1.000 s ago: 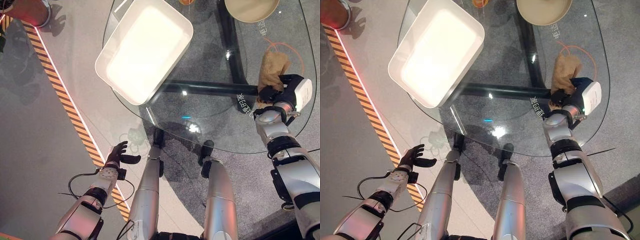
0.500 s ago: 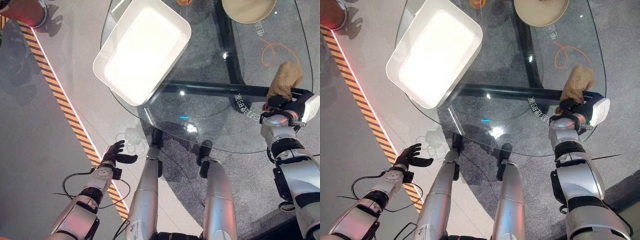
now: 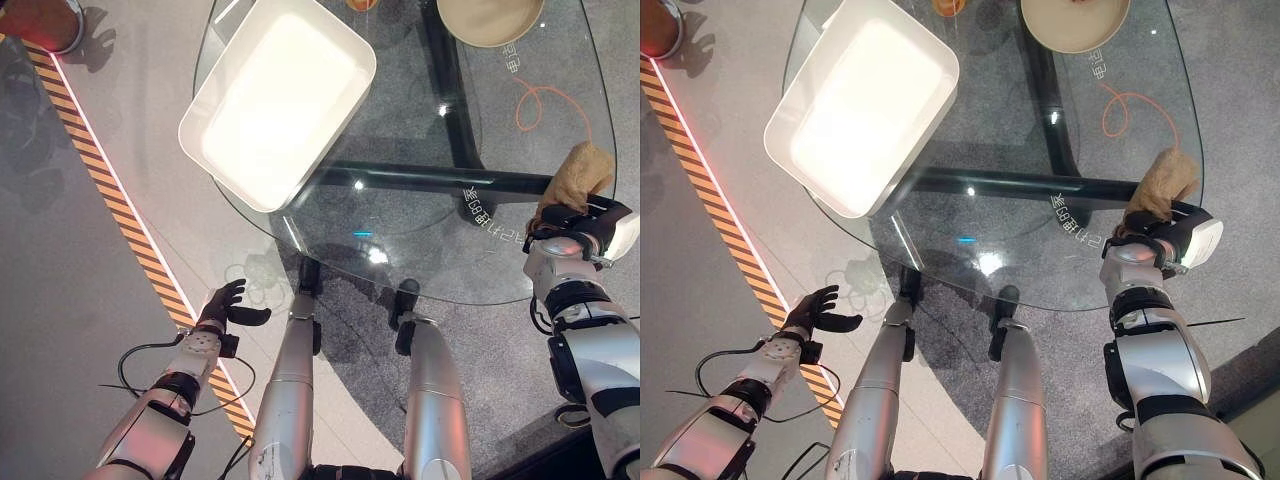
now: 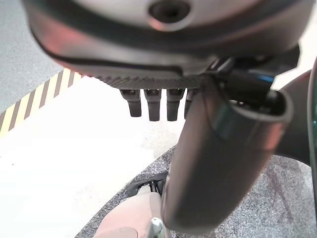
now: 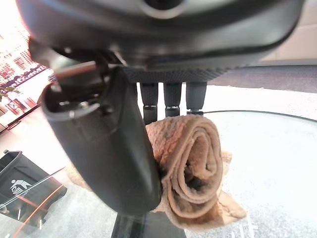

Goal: Wipe the table with a cloth and put it in the basket.

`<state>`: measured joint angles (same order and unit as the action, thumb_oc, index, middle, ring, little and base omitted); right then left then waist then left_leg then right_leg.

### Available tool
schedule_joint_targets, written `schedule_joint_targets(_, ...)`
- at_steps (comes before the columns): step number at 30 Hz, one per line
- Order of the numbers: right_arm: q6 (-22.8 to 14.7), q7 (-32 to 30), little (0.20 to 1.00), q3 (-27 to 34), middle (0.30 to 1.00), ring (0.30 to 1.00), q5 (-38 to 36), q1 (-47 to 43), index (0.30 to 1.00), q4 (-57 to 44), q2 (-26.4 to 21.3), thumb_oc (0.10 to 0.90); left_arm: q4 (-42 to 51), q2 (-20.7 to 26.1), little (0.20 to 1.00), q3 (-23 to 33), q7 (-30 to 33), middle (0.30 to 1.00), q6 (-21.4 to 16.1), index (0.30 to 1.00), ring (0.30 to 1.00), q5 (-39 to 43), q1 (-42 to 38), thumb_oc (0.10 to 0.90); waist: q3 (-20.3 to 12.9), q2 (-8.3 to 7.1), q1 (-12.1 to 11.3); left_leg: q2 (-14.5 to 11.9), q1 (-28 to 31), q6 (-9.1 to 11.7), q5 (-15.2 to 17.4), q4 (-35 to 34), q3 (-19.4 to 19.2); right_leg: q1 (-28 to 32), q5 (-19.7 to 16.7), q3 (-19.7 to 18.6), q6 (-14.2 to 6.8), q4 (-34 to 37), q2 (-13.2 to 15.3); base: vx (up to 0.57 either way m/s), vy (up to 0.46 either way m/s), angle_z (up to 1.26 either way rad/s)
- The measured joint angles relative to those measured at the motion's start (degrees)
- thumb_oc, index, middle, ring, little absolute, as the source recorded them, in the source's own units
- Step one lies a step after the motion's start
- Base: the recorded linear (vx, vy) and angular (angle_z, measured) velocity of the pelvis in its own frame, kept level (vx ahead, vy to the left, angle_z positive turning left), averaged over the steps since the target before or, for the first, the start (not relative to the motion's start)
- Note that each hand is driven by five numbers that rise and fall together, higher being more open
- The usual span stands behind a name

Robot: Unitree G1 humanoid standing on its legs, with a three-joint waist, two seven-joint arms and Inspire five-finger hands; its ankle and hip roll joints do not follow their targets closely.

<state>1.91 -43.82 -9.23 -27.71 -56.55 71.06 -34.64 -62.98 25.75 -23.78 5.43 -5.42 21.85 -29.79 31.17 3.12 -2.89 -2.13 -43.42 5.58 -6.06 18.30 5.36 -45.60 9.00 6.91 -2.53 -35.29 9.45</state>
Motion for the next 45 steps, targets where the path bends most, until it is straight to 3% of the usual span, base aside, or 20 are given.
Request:
schedule_joint_targets(10, 0.05, 0.78, 0.200, -2.50, 0.300, 0.300, 4.70, -0.14, 0.300, -0.66, 0.01, 0.100, -0.19, 0.00, 0.900, -0.05, 0.02, 0.900, 0.05, 0.900, 0.900, 0.00, -0.11, 0.800, 0.00, 0.00, 0.22, -0.01, -0.01, 0.02, -0.02, -0.07, 0.00, -0.01, -0.01, 0.00, 0.00, 0.08, -0.04, 0.00, 0.000, 0.00)
schedule_joint_targets(20, 1.83, 4.76, 0.200, -11.37, 0.300, 0.300, 15.16, -0.12, 0.300, -10.11, 0.10, 0.100, -0.78, -0.31, 0.900, -0.05, 0.29, 0.900, 0.03, 0.900, 0.900, 0.00, -0.06, 0.800, -0.01, 0.08, 1.39, -0.37, 0.08, 0.21, -0.14, -0.19, -0.06, -0.03, -0.20, -0.10, 0.13, 0.31, -0.50, 0.00, 0.005, -0.01)
schedule_joint_targets(30, 4.63, 8.78, 0.200, -19.94, 0.300, 0.300, 23.25, -1.34, 0.300, -20.62, 1.62, 0.100, -0.04, -0.96, 0.900, -0.08, 1.05, 0.900, 0.21, 0.900, 0.900, -0.02, 0.06, 0.800, -0.01, 0.11, -0.74, -0.37, 0.17, 0.32, -0.23, -0.35, -0.11, -0.66, 0.12, -0.33, 0.49, -0.77, -0.46, 0.00, 0.000, 0.00)
schedule_joint_targets(45, 8.78, 16.62, 0.200, -26.40, 0.300, 0.300, 35.35, -1.46, 0.300, -27.61, 4.26, 0.100, 0.05, -3.42, 0.900, -0.11, 2.70, 0.900, 0.38, 0.900, 0.900, -0.23, 0.26, 0.800, -0.07, 0.22, -0.39, -0.41, 0.36, 0.72, -0.50, -0.57, -0.02, -0.98, 0.62, -0.27, 0.76, -1.73, -0.44, 0.00, 0.000, 0.00)
